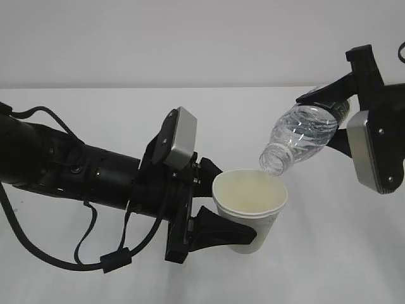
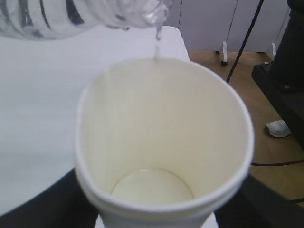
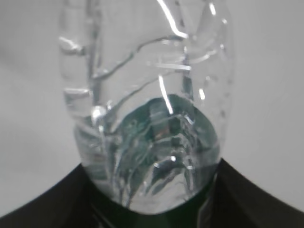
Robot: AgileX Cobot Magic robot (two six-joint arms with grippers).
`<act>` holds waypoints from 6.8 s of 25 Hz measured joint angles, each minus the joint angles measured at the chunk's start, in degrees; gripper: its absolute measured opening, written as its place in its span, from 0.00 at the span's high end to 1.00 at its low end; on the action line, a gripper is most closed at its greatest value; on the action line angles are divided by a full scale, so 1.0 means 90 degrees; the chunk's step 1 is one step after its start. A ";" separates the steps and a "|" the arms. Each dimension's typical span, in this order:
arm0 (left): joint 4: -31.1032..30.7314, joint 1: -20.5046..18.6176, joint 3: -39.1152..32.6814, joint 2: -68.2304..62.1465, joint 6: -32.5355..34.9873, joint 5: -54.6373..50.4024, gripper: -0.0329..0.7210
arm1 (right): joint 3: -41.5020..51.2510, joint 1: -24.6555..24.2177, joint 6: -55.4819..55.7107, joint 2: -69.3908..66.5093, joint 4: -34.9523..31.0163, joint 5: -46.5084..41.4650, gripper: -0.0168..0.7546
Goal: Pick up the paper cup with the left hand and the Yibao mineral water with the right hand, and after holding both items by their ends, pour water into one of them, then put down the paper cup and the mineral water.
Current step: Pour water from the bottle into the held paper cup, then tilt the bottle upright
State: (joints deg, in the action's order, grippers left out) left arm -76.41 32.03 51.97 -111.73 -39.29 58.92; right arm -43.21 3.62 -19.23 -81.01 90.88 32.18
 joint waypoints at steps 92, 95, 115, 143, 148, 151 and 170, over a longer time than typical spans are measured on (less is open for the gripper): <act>-0.0141 0.0000 0.0000 0.0000 0.0209 0.0034 0.33 | -0.0080 0.0317 0.0119 0.0000 0.0325 -0.0377 0.41; -0.0141 0.0000 0.0000 0.0000 0.0209 0.0034 0.33 | -0.0080 0.0317 0.0108 0.0000 0.0325 -0.0377 0.41; -0.0165 0.0000 0.0000 0.0000 0.0209 0.0034 0.33 | -0.0207 0.0317 0.0063 0.0000 0.0472 -0.0377 0.41; -0.0177 0.0000 0.0000 0.0000 0.0209 0.0034 0.34 | -0.0207 0.0317 0.0063 0.0003 0.0515 -0.0377 0.41; -0.0177 0.0000 0.0000 0.0000 0.0209 0.0034 0.34 | -0.0207 0.0317 0.0063 0.0003 0.0515 -0.0377 0.41; -0.0177 0.0000 0.0000 0.0000 0.0209 0.0034 0.34 | -0.0207 0.0317 0.0063 0.0003 0.0515 -0.0377 0.41; -0.0177 0.0000 0.0000 0.0000 0.0209 0.0034 0.34 | -0.0207 0.0317 0.0063 0.0003 0.0515 -0.0377 0.41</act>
State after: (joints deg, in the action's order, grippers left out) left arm -78.00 32.03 51.97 -111.73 -37.41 59.22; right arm -45.07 6.48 -18.66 -80.98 95.52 28.79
